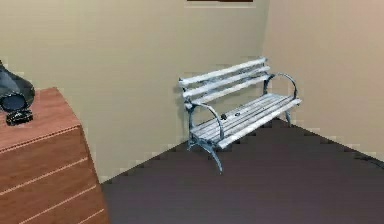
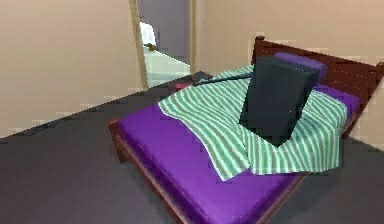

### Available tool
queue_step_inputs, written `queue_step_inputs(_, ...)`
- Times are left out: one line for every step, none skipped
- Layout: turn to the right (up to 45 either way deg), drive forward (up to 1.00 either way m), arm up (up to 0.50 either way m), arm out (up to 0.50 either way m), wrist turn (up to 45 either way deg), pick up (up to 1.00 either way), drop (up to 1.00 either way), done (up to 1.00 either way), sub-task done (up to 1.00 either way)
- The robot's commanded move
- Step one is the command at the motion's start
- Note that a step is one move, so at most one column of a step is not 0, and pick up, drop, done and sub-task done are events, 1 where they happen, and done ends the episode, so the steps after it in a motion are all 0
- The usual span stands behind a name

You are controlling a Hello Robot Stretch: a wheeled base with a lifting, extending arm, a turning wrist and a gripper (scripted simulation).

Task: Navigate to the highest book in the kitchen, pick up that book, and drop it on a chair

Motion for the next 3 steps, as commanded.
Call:
queue_step_inputs(45.0,0.0,0.0,0.0,0.0,0.0,0.0,0.0,0.0)
queue_step_inputs(0.0,1.0,0.0,0.0,0.0,0.0,0.0,0.0,0.0)
queue_step_inputs(0.0,0.7,0.0,0.0,0.0,0.0,0.0,0.0,0.0)
